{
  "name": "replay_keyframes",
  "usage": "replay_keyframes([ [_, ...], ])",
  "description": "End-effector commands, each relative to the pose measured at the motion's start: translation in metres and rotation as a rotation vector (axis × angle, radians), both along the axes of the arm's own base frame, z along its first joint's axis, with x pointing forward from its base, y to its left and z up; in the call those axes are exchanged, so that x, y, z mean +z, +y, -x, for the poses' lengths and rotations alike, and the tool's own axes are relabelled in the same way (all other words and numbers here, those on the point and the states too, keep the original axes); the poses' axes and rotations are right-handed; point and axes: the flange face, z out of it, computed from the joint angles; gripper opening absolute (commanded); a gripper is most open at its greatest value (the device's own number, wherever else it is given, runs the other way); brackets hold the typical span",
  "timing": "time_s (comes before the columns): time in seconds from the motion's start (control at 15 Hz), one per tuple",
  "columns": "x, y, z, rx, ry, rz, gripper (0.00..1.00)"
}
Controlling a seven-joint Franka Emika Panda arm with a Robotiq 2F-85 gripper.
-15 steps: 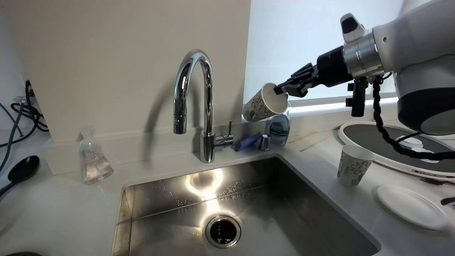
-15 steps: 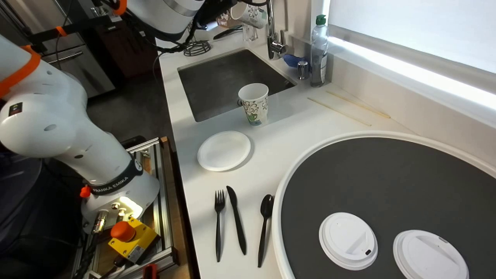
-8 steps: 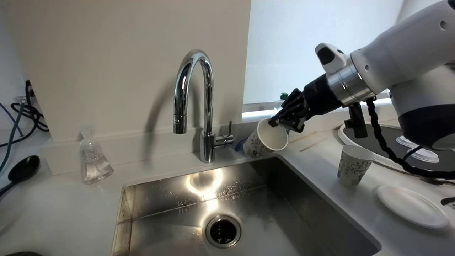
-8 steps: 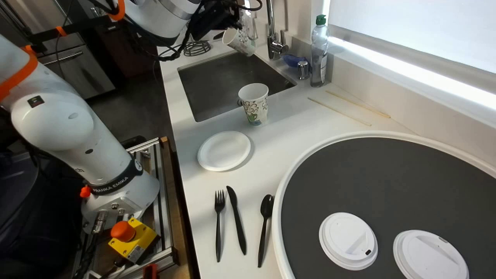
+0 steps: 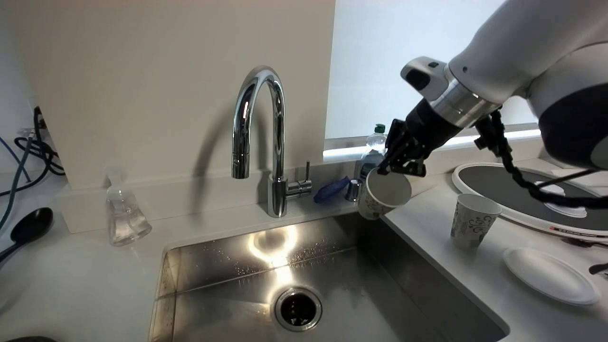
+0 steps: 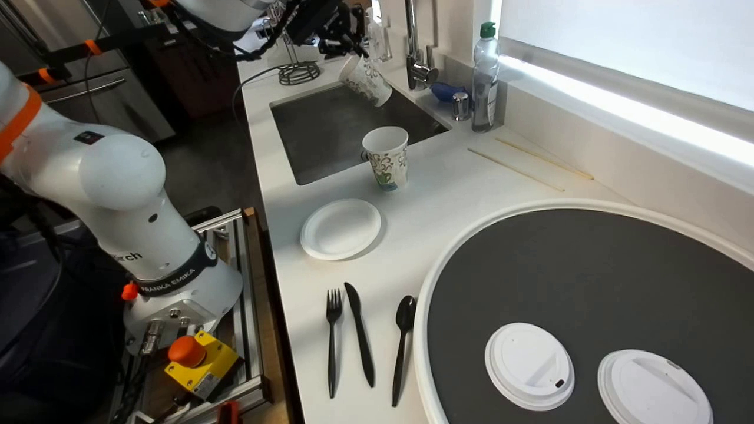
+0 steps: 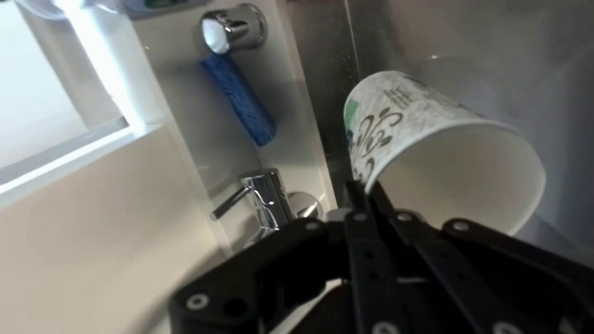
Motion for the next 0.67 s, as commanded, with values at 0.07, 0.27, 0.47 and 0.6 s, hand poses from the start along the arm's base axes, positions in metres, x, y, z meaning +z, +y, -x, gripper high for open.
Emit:
replay_keyframes([
  [0.07, 0.067, -0.027, -0.013, -0.009, -0.015, 0.137, 0.01],
  [0.27, 0.09, -0.036, -0.018, -0.005, -0.004, 0.202, 0.01],
  [0.47, 0.099, -0.039, -0.021, 0.018, 0.042, 0.252, 0.01],
  [0.6, 0.101, -0.04, -0.021, 0.051, 0.091, 0.286, 0.01],
])
